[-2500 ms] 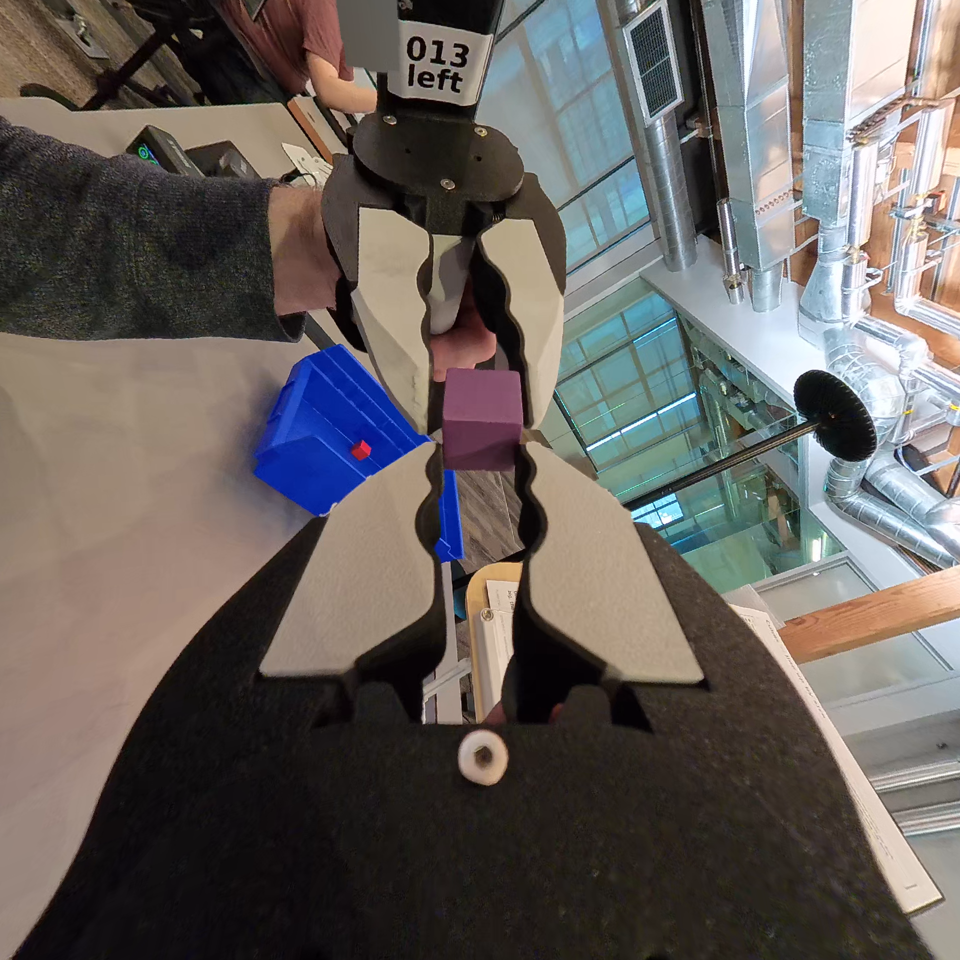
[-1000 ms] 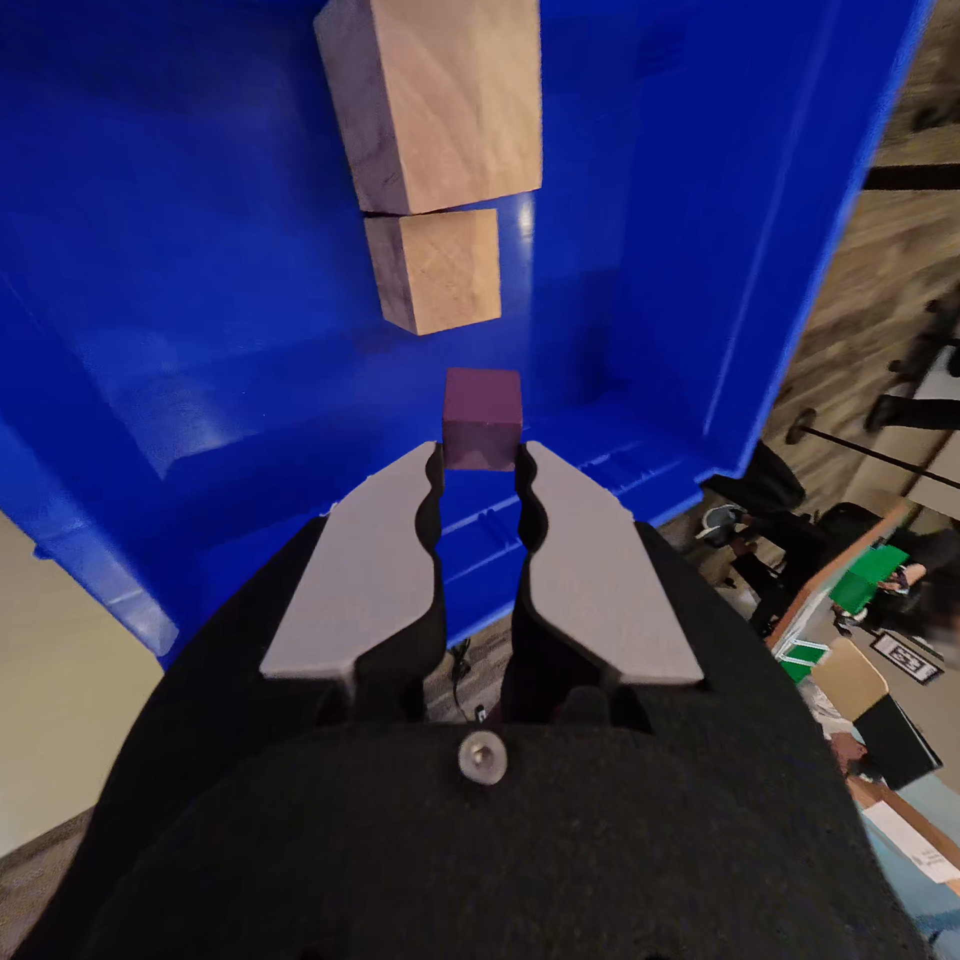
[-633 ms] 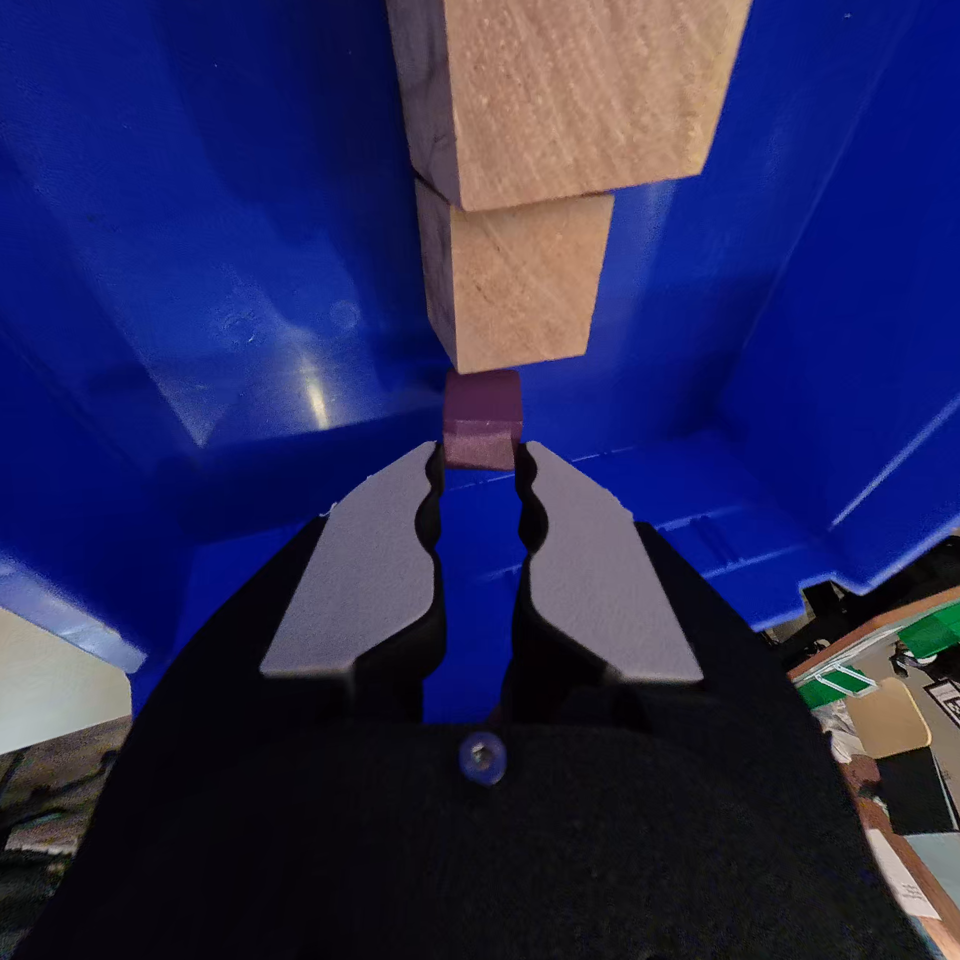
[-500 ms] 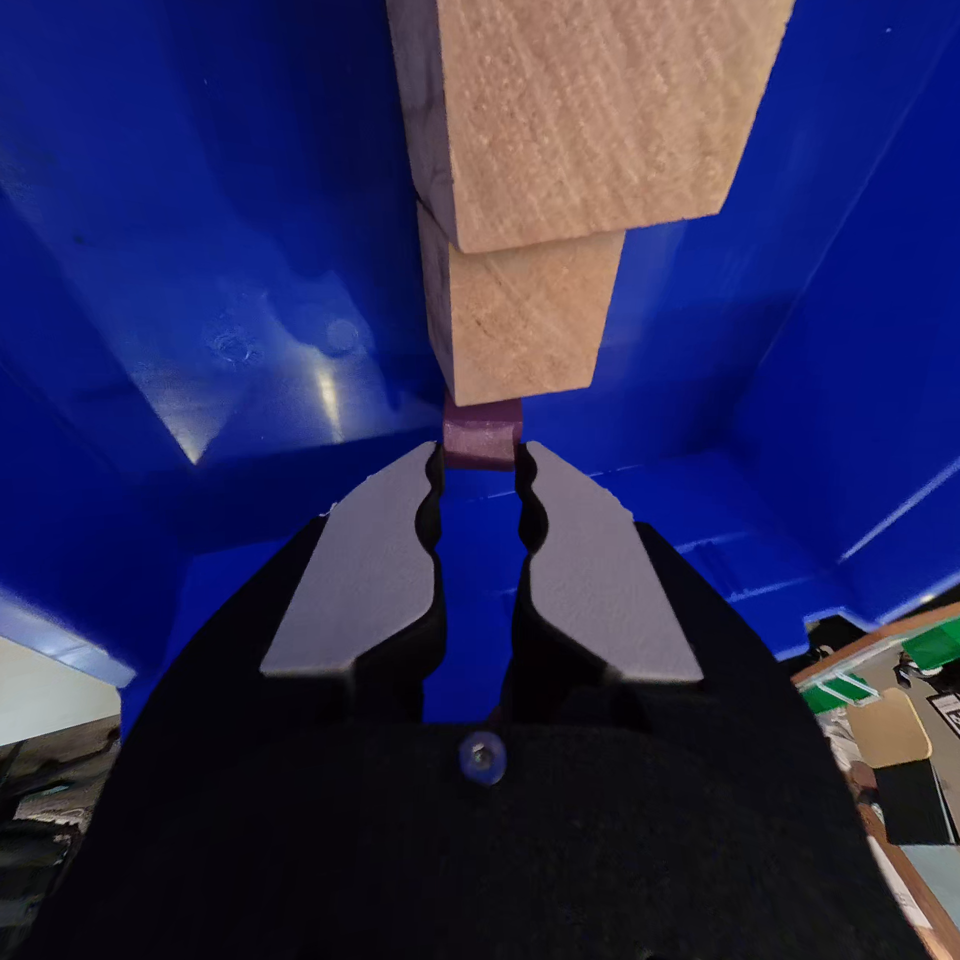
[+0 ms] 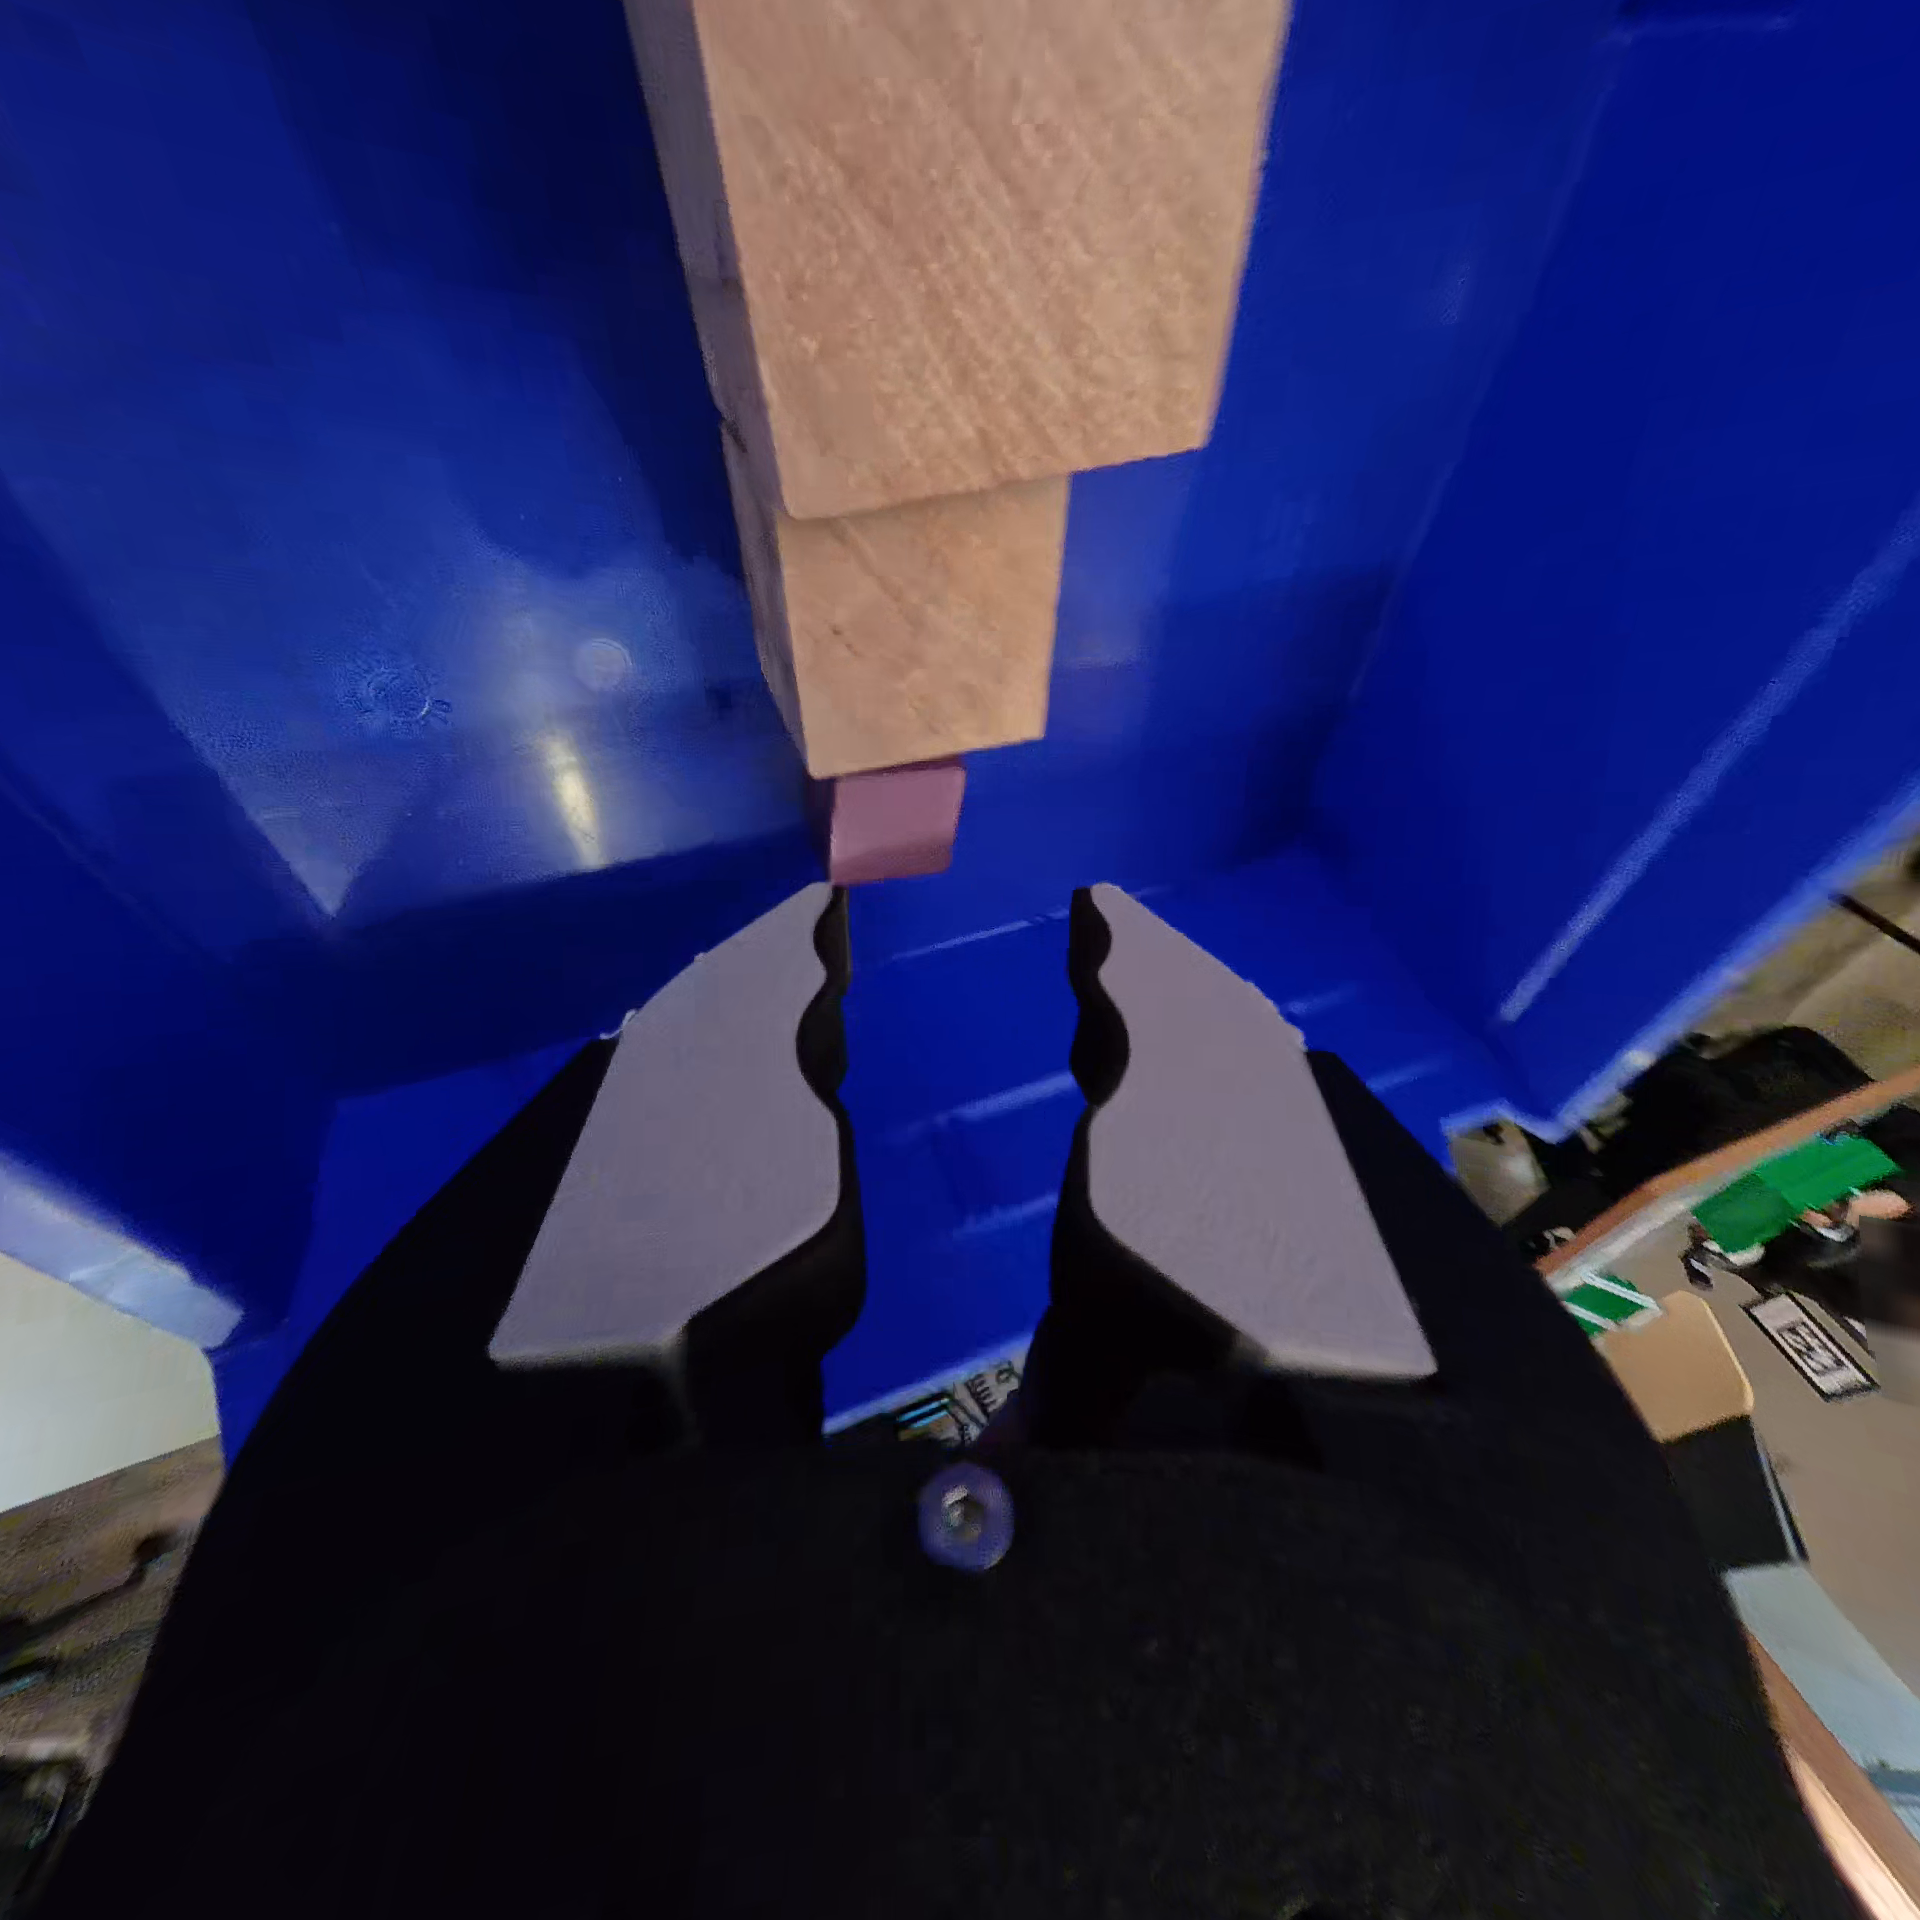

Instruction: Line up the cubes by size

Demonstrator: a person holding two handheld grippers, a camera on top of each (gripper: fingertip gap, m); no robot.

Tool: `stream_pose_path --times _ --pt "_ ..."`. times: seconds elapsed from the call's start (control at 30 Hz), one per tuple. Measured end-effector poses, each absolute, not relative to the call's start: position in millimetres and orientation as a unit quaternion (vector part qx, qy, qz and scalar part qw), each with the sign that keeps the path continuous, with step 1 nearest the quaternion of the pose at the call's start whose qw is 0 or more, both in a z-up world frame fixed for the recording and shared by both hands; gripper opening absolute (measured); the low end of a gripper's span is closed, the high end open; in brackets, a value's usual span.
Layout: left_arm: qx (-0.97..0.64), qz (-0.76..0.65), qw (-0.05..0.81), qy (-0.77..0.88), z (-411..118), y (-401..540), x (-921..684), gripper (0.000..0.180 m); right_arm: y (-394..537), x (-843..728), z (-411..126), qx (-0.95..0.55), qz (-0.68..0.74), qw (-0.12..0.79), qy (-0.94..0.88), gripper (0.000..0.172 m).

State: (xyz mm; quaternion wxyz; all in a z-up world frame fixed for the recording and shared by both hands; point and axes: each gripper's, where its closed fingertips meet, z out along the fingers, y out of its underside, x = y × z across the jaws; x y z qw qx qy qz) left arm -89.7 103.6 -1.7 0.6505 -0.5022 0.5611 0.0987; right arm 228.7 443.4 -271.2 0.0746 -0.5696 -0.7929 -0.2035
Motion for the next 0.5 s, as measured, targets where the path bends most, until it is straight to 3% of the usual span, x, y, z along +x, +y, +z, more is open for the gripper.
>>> stream_pose_path --times 0.27,0.5 --pt "-0.515 0.127 0.652 0.542 3 106 -104 0.000 383 150 -142 -0.537 -0.238 0.331 -0.739 0.035" --pt "-0.523 0.155 0.649 0.530 6 102 -117 0.000 249 19 -75 -0.415 -0.079 0.512 -0.748 0.035"
